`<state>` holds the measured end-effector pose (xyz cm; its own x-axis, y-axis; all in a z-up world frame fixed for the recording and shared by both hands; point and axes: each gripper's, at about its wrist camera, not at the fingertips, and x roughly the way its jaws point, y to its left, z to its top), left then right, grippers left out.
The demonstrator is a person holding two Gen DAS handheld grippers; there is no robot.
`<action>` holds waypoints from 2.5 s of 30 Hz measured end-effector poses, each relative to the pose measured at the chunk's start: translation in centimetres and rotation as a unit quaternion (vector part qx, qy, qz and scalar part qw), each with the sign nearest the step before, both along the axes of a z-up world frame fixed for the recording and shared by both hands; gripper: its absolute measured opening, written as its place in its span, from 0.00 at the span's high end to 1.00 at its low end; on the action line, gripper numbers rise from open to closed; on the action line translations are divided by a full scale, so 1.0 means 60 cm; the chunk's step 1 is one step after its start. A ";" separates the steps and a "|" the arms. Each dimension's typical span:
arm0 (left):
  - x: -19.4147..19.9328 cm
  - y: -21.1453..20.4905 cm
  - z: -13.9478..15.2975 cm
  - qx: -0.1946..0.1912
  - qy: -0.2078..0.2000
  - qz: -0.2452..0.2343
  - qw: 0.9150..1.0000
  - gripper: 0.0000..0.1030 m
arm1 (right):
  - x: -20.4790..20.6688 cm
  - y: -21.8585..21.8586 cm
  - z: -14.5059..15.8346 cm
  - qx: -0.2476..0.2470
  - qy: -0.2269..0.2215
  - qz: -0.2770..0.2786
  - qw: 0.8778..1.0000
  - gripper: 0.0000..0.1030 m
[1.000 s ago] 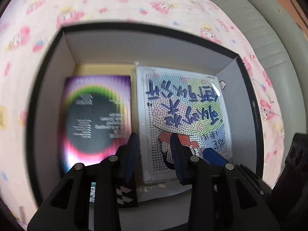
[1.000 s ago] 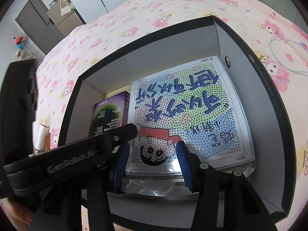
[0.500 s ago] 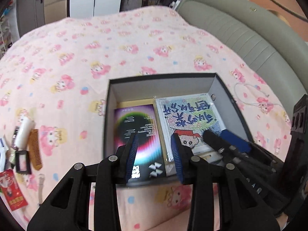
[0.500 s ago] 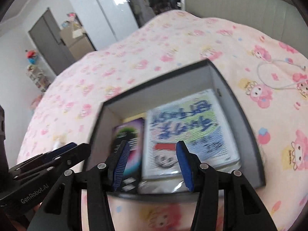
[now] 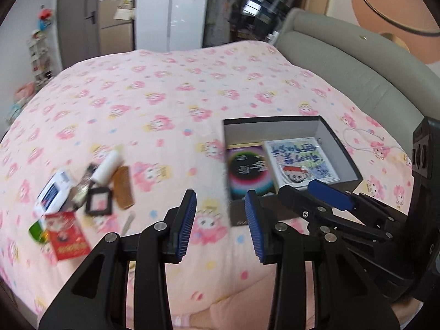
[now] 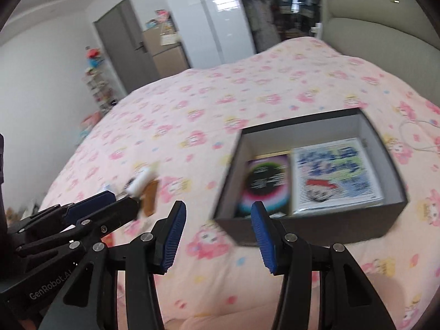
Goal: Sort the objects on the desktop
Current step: 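Withdraw both tools from the shoebox back toward the item pile, then grasp the red printed packet on the pile with the left tool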
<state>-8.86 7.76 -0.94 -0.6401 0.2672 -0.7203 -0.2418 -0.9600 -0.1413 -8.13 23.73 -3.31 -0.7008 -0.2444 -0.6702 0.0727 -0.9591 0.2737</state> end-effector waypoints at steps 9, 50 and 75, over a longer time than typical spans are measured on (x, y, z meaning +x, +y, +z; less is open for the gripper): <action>0.058 -0.113 -0.023 0.015 -0.010 0.062 0.998 0.64 | 0.027 -0.118 -0.011 0.015 0.007 0.085 0.996 0.55; -0.121 -0.550 -0.304 0.258 -0.263 0.291 0.883 0.38 | -0.195 -0.487 -0.288 0.001 -0.259 0.249 0.933 0.60; -0.121 -0.560 -0.318 0.243 -0.280 0.341 0.864 0.81 | -0.143 -0.479 -0.277 -0.022 -0.239 0.278 0.930 0.58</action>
